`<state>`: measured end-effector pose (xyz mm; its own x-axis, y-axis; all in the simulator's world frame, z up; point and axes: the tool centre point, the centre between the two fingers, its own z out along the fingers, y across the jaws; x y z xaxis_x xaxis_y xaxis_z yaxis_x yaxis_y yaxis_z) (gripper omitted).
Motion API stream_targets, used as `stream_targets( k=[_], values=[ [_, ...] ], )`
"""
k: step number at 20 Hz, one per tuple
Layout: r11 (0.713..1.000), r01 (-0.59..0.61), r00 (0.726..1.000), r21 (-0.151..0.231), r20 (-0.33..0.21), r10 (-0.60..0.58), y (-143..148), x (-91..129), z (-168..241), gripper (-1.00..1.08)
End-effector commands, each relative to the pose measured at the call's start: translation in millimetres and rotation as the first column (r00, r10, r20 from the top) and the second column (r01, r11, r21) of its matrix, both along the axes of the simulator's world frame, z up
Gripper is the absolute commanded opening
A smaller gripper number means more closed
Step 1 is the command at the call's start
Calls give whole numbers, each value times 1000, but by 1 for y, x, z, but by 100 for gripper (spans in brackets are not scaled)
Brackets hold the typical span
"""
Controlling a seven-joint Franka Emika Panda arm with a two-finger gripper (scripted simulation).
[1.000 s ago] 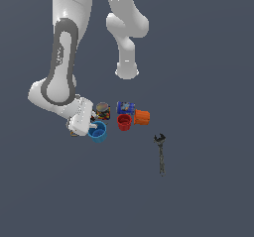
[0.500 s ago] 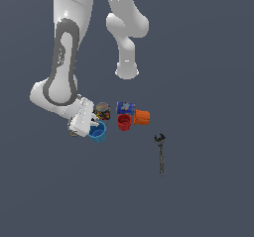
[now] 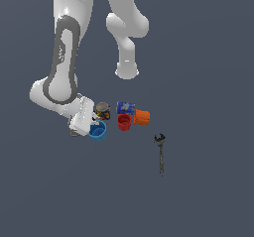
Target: Pick up a designated object from a clutter of objects.
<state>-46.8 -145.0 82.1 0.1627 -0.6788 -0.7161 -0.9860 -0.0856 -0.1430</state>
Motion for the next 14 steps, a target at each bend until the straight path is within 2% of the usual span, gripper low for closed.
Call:
stream_targets(
  k=[1,8,14],
  values=[
    [1000,0,1000,-1,3,0,2,0,9,-100],
    [1000,0,1000,-1,3,0,14,-2,50,-100],
    [1000,-1,1000,-1,2,1,30,-5,107,-100]
  ],
)
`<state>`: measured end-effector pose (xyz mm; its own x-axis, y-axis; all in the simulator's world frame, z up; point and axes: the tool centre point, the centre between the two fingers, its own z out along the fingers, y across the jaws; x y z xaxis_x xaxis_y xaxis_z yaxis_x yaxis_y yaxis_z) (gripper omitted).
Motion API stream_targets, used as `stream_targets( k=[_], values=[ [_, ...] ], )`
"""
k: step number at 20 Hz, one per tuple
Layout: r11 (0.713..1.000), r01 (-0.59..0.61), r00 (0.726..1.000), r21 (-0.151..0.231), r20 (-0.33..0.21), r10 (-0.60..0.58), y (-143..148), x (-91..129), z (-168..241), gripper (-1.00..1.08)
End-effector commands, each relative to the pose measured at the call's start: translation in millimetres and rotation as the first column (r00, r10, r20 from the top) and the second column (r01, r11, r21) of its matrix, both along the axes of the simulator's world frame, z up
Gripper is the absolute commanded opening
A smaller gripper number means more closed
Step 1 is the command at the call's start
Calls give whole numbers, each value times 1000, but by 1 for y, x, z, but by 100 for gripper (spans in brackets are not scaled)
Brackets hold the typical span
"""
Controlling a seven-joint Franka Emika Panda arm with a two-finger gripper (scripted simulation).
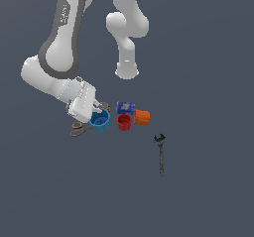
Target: Pick up a designated object from a clutter of objects.
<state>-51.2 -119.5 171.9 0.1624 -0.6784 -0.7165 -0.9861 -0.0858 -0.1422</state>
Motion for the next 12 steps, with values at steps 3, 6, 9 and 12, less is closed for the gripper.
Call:
stream_targets(
  k=[3,6,9,12],
  values=[
    [1000,0,1000,-2,2,0,14,-2,51,-100],
    [1000,0,1000,-2,2,0,24,-4,88,-100],
    [1000,-1,1000,-3,1,1,34,-5,125,-100],
    [1000,-1,1000,-4,1,1,44,-6,161,-100]
  ],
)
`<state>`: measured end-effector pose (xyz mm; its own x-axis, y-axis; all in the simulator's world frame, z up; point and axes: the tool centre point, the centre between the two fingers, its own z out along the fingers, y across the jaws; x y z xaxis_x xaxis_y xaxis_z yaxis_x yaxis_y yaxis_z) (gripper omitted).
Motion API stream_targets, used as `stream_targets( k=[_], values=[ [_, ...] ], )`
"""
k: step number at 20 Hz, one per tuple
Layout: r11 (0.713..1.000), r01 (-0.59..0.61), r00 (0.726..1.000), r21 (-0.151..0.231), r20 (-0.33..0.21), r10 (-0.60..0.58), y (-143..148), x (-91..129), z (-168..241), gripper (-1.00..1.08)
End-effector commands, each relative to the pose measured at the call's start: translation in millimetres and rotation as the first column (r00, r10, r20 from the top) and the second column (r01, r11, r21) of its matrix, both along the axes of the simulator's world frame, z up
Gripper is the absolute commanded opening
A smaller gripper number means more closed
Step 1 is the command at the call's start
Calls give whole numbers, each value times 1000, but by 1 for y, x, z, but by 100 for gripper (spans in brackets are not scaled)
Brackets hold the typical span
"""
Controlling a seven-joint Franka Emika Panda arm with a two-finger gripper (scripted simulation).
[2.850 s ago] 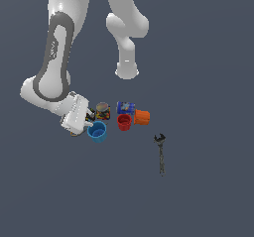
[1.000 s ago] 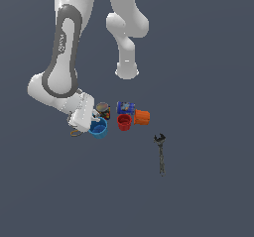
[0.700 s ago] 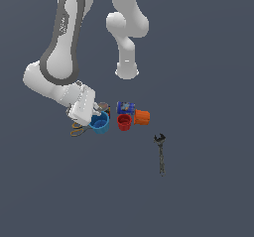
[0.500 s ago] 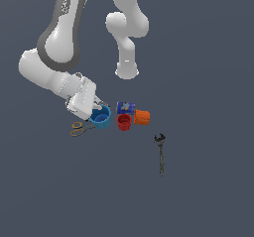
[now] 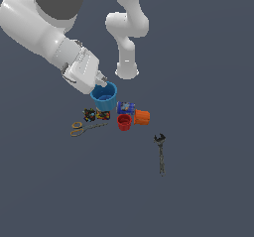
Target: Pick up a designated object from a clutter of objects.
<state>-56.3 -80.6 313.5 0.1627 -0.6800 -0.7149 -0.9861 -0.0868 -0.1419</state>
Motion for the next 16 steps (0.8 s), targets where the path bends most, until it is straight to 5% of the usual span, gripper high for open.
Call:
stream_targets(
  k=[1,16],
  values=[
    [1000,0,1000,-1,1,0,8,-1,31,-100],
    [1000,0,1000,1,2,0,40,0,151,-100]
  ],
)
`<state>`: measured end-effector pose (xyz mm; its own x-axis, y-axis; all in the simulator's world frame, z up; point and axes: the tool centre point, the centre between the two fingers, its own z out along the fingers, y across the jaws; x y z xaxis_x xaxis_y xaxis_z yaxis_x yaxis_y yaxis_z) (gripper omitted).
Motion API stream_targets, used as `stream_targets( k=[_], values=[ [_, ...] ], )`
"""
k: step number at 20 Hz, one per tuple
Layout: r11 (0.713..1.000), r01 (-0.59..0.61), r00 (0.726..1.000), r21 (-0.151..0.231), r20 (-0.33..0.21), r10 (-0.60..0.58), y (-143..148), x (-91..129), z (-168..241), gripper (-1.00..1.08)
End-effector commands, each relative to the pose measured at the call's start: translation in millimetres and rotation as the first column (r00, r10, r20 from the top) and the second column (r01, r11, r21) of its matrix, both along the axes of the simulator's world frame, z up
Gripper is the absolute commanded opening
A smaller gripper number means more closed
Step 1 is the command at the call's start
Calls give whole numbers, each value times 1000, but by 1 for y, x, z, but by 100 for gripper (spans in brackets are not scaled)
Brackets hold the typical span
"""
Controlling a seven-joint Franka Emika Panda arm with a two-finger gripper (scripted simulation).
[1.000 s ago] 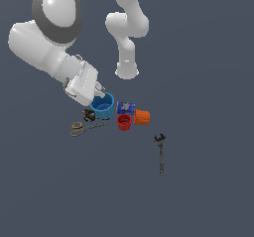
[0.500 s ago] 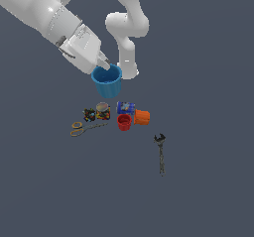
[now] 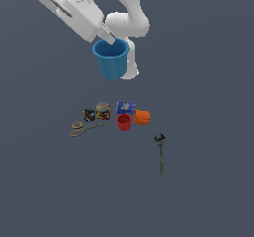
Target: Pick up a designated object from a clutter of objects.
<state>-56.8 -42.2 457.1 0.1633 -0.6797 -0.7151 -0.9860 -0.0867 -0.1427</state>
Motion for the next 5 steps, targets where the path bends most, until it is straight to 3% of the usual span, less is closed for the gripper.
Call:
stream_targets(
  k=[1,5],
  values=[
    [1000,1,1000,1,1,-1,2,1,10,-100],
    [1000,1,1000,1,2,-1,3,2,14,-100]
  ],
)
